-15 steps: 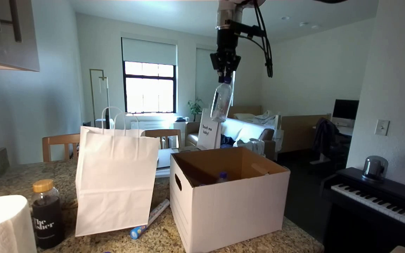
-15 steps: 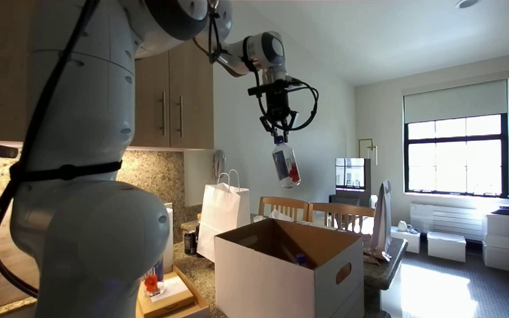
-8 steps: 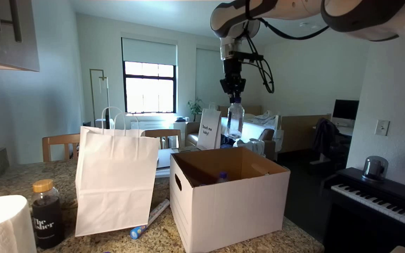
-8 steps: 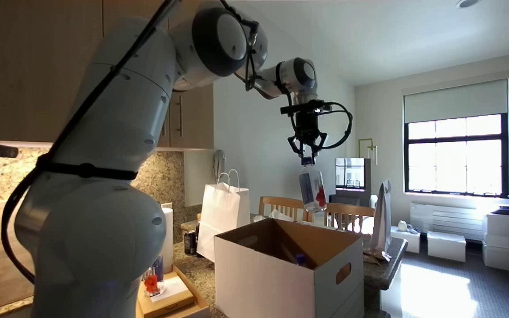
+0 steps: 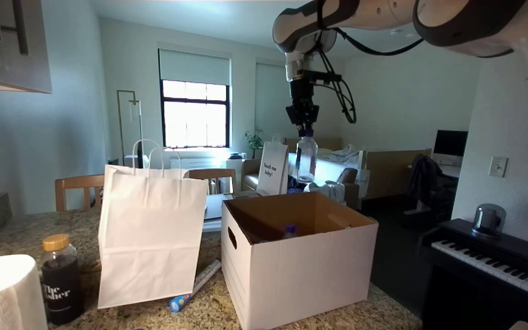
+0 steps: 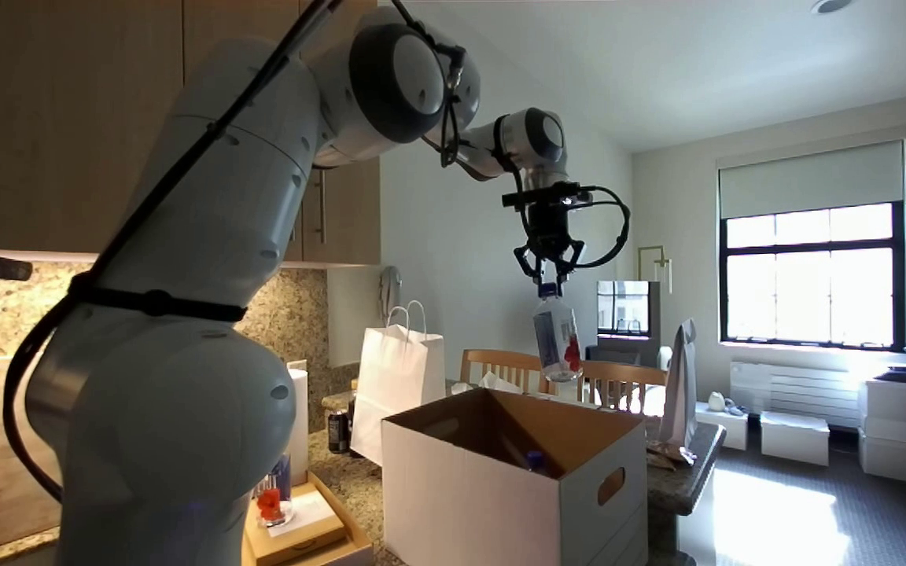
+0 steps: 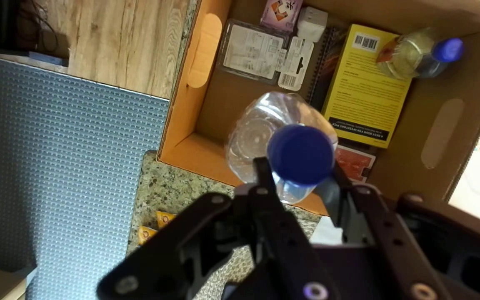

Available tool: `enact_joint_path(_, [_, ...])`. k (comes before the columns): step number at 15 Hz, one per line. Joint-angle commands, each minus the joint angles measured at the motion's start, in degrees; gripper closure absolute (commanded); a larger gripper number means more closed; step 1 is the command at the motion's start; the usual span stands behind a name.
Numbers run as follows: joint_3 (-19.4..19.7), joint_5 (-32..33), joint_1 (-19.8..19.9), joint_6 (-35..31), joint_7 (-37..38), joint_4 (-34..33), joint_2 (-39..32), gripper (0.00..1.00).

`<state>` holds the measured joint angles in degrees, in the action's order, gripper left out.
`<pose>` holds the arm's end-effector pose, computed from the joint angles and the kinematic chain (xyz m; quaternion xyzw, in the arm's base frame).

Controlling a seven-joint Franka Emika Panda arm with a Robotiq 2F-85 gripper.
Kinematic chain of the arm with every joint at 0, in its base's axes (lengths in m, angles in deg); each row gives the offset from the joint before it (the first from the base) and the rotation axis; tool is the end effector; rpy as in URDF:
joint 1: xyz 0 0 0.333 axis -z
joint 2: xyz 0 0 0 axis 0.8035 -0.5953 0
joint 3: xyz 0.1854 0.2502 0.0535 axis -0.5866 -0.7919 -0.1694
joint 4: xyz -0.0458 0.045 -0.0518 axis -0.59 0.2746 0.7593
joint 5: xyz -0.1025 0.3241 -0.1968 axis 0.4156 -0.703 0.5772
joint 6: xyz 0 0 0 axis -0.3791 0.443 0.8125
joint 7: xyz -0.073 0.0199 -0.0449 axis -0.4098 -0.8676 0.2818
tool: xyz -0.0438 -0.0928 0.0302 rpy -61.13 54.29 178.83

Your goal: Put two water bottles in the white storage box.

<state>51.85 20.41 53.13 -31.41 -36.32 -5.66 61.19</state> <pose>0.6413 -0.0189 0.5648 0.9940 0.0817 -0.0616 0.0382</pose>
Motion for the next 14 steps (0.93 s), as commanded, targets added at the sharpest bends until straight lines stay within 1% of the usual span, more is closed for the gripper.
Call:
enact_joint_path(1, [-0.3,-2.9,1.0,-0.8,-1.0,0.8,-2.9,0.86])
enact_joint_path(4, [-0.1,-6.8,1.9,-2.7,0.2,3.7,-4.9,0.86])
enact_joint_path(6, [-0.7,-8.4,3.0,-4.0,1.2,4.5,-6.7,0.86])
enact_joint_path(8, [-0.7,-10.5,3.4,-7.3,2.8,5.5,-7.8,0.86])
enact_joint_path(11, [0.0,-10.3,3.3,-12.7,6.1,6.4,-8.6,0.86])
enact_joint_path(13, [0.4,-9.4,3.2,-13.8,8.0,6.1,-9.1,0.86])
enact_joint_path(14, [0.5,-9.1,3.1,-13.0,8.6,5.5,-9.8,0.86])
